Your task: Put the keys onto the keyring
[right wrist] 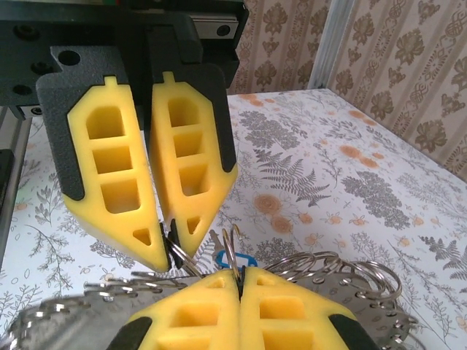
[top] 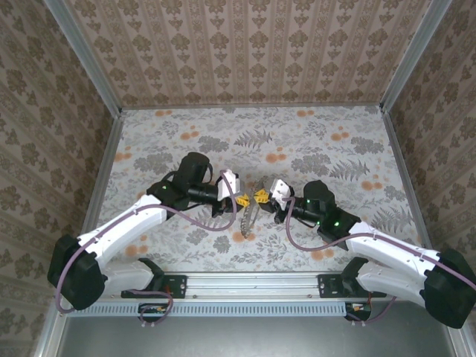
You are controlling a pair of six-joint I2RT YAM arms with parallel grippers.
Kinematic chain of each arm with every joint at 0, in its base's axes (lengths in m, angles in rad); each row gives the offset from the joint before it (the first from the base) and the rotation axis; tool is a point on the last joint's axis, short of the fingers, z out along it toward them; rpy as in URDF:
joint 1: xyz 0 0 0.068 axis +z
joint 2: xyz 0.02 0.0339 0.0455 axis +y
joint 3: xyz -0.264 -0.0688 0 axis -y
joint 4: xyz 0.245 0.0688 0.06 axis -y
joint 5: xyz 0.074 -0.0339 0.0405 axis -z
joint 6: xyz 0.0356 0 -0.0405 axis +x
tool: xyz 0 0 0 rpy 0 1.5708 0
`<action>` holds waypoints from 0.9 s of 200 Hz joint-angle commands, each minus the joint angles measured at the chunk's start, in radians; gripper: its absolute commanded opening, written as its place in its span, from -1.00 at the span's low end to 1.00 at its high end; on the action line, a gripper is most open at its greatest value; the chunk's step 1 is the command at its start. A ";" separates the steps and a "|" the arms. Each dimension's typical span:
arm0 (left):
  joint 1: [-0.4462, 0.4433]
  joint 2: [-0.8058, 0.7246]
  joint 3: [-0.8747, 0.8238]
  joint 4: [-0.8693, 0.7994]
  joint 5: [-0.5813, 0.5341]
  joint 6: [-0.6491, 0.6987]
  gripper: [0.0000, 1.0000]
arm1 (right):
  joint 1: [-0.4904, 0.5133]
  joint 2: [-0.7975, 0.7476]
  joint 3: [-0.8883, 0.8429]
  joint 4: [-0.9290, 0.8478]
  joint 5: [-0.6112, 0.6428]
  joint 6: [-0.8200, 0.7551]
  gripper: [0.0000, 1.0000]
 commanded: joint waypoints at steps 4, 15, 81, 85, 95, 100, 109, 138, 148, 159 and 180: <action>-0.006 -0.033 0.020 -0.066 0.031 0.087 -0.77 | 0.004 0.008 0.038 0.079 -0.002 0.028 -1.00; -0.008 -0.054 0.013 -0.078 0.026 0.109 -0.76 | 0.005 0.010 0.038 0.083 0.008 0.035 -1.00; -0.007 -0.196 -0.058 -0.180 0.132 0.198 -0.39 | -0.001 0.027 0.036 0.109 0.015 0.040 -1.00; -0.004 -0.205 -0.063 -0.187 0.127 0.193 -0.38 | -0.001 0.028 0.035 0.111 0.012 0.039 -1.00; 0.007 -0.227 -0.077 -0.184 0.100 0.162 -0.36 | -0.003 0.027 0.035 0.114 0.006 0.033 -1.00; 0.015 -0.238 -0.081 -0.175 0.081 0.139 -0.32 | -0.004 0.025 0.033 0.111 0.003 0.027 -1.00; 0.037 -0.245 -0.087 -0.163 0.047 0.085 -0.23 | -0.006 0.020 0.032 0.103 -0.003 0.010 -1.00; 0.147 -0.212 -0.061 -0.144 -0.073 -0.113 0.08 | -0.026 -0.021 0.042 -0.003 -0.014 -0.078 -1.00; 0.175 -0.186 -0.045 -0.131 -0.191 -0.225 0.09 | -0.035 -0.037 0.057 -0.074 -0.017 -0.124 -1.00; 0.194 -0.155 -0.018 -0.140 -0.345 -0.364 0.20 | -0.041 -0.053 0.077 -0.168 -0.025 -0.193 -1.00; 0.229 -0.056 0.064 -0.270 -0.552 -0.566 0.41 | -0.051 -0.079 0.137 -0.377 -0.030 -0.355 -1.00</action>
